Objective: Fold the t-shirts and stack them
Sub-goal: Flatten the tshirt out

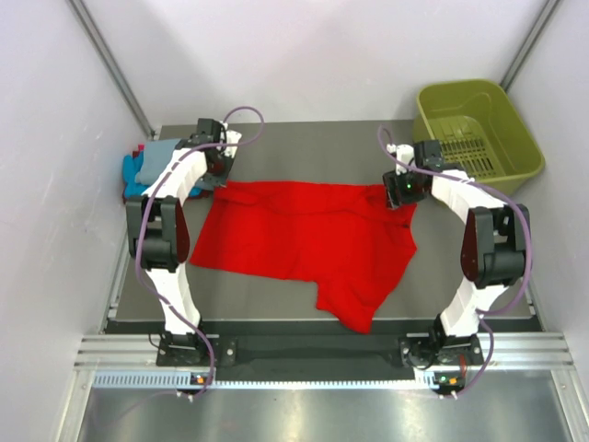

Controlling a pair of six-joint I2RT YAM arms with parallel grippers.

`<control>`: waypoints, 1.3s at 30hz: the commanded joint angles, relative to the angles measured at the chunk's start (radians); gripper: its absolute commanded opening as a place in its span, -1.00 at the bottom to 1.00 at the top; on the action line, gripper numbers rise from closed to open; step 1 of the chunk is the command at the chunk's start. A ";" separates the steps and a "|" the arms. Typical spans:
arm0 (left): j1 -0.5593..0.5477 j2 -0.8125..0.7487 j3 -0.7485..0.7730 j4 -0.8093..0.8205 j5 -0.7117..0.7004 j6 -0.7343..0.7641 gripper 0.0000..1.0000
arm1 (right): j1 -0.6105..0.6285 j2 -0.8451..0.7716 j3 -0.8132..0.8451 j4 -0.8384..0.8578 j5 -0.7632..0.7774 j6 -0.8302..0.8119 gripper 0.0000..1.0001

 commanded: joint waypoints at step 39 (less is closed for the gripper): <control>-0.024 0.001 -0.014 0.022 -0.019 0.023 -1.00 | -0.206 0.468 0.632 0.170 0.234 0.000 0.32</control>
